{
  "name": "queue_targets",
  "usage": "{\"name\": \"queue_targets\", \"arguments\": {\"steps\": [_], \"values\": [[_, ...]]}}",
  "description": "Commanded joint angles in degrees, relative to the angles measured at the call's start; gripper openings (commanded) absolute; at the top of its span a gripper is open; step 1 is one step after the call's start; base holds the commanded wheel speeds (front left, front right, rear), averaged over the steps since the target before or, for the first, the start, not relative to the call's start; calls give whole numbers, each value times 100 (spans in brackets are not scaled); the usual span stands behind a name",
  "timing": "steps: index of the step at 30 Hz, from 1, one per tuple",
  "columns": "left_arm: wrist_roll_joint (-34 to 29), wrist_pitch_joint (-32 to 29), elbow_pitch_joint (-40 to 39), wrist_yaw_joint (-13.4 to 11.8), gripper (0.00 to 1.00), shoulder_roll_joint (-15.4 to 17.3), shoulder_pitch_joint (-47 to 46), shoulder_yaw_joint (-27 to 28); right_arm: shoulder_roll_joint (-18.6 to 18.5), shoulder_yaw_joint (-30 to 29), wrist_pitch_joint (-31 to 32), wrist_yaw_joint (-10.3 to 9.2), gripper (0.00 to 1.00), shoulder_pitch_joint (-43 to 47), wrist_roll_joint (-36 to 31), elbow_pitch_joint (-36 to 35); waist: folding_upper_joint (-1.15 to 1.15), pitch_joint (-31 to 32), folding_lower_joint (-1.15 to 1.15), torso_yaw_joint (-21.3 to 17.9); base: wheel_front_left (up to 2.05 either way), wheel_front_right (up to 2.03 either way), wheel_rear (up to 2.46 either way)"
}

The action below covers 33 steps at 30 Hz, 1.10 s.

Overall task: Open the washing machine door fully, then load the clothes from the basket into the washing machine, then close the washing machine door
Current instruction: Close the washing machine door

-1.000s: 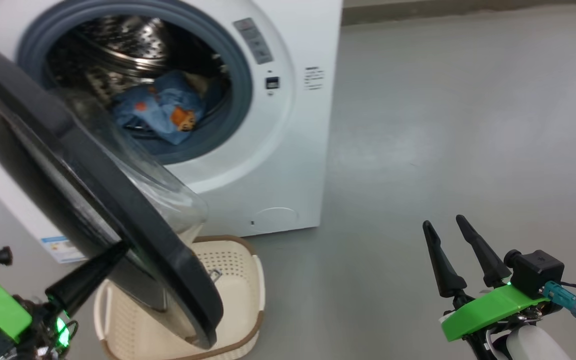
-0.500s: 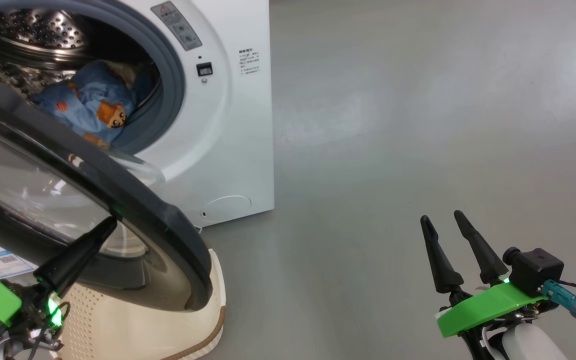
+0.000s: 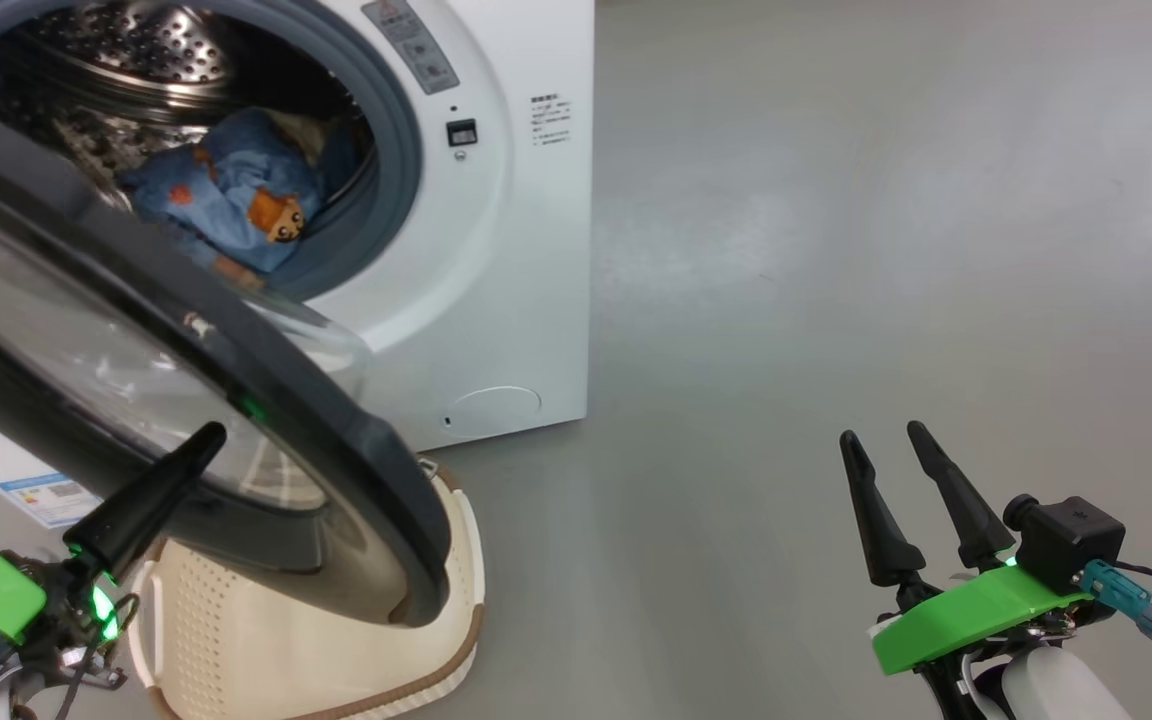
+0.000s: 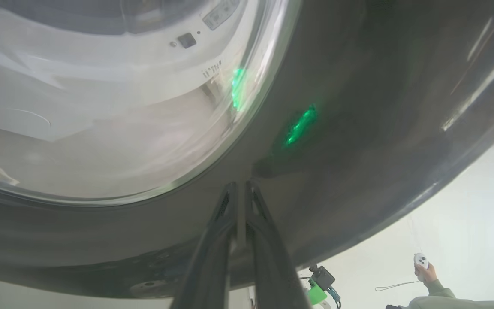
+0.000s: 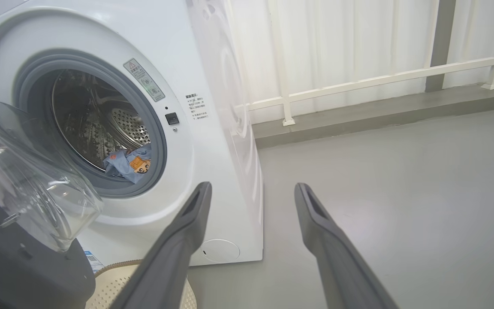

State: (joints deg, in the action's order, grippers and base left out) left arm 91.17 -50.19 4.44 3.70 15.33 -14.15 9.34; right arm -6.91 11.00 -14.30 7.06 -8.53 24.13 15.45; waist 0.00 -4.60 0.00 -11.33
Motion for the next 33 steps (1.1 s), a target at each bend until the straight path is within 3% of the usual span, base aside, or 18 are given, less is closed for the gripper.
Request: {"name": "queue_targets", "arguments": {"steps": [1,5,8,21,24,33], "values": [[-59,42,-97,53,0,172,-228,241,-29,108,-70,43,100,-72,-54,-116,0,40,0,79,0,0,0],[-136,134,-90,122,0,171,-163,285,-61,107,-70,43,100,-78,-33,-98,0,86,0,183,0,0,0],[-343,262,-131,201,100,247,-69,317,-84,97,-70,43,100,-75,-19,-97,0,106,0,253,0,0,0],[-1713,1734,-723,376,100,532,350,212,-144,56,-70,43,100,-77,6,-93,0,138,0,520,0,0,0],[-2011,2537,-890,377,100,659,464,149,-154,54,-70,43,100,-73,6,-95,0,151,0,574,0,0,0],[-2766,4045,-895,378,100,1061,856,-380,-180,51,-70,43,100,-78,15,-108,0,147,0,629,0,0,0]]}}
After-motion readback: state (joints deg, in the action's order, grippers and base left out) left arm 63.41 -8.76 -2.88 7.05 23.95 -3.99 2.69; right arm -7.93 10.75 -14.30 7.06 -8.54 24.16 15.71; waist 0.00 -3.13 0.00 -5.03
